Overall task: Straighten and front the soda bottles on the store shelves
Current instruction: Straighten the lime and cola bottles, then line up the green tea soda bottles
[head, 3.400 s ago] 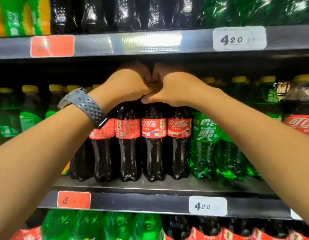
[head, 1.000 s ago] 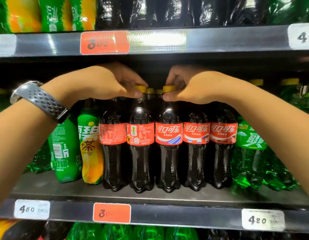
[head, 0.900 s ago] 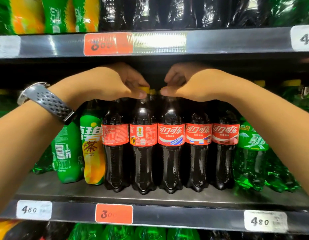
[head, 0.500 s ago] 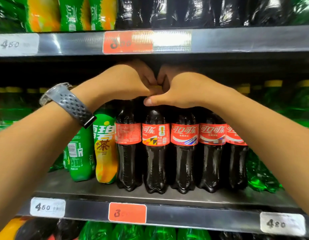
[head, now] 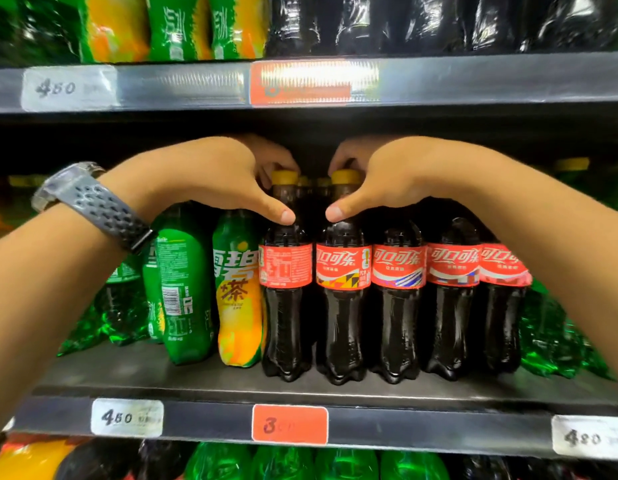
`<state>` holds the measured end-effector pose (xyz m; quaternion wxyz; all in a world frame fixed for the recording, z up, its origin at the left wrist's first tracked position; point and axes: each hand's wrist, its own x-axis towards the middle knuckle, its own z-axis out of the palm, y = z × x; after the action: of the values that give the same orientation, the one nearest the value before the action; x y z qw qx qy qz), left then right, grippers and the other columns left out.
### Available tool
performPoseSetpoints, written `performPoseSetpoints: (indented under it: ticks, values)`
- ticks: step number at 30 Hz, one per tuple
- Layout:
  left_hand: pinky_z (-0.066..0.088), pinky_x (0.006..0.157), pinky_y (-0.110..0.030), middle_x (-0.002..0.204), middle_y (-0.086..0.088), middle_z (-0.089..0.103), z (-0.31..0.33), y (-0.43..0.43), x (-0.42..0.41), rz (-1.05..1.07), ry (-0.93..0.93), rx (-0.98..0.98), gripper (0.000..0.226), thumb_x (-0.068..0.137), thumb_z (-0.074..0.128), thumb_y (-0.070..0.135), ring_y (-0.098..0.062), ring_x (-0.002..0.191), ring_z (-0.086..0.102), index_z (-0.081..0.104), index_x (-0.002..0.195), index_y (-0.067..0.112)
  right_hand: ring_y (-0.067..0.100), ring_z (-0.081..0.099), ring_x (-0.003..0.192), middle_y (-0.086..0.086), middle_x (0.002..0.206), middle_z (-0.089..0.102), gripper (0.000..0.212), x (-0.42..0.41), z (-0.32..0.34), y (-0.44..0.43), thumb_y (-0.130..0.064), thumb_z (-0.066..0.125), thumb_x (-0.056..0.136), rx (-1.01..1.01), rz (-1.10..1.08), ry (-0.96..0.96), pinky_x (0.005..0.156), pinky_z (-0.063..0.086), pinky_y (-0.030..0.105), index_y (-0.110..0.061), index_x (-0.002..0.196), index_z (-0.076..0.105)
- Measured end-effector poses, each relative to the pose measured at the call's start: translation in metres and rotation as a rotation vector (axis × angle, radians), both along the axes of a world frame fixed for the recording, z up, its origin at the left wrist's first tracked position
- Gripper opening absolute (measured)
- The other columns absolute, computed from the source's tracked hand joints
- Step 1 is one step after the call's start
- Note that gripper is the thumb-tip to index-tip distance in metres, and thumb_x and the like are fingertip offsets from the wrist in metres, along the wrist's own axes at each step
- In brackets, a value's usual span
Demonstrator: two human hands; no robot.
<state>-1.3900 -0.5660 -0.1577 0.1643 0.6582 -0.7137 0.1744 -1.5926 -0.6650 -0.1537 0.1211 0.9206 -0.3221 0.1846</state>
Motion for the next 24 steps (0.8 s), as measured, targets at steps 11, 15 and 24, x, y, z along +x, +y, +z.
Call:
performPoseSetpoints:
  ticks: [11,15,24]
  values:
    - [0.050,0.070,-0.037,0.080,-0.002,0.066,-0.015,-0.012,-0.009,0.118,-0.058,-0.089,0.076,0.057,0.055,0.084,-0.019,0.074,0.061,0.063,0.097,0.020,0.000,0.049,0.073,-0.019,0.085,0.050,0.076,-0.003,-0.004,0.003,-0.082,0.056,0.061,-0.033,-0.046,-0.026,0.056,0.036,0.021,-0.040,0.123,0.045]
    - [0.048,0.077,-0.026,0.101,0.006,0.068,-0.012,-0.004,0.002,-0.050,0.017,-0.110,0.051,0.076,0.056,0.067,-0.013,0.090,0.062,0.063,0.111,0.030,0.012,0.057,0.089,-0.014,0.104,0.058,0.078,-0.006,-0.004,0.010,-0.080,0.055,0.064,-0.019,-0.016,-0.089,0.069,0.041,0.024,-0.038,0.128,0.045]
    - [0.052,0.081,-0.024,0.101,0.011,0.071,-0.018,-0.003,0.015,-0.203,0.186,-0.197,0.035,0.080,0.069,0.023,-0.009,0.091,0.065,0.065,0.111,0.037,0.010,0.050,0.057,-0.009,0.063,0.050,0.059,0.045,-0.021,0.036,-0.082,0.054,0.066,-0.225,0.015,-0.214,0.048,0.032,0.028,-0.023,0.073,0.051]
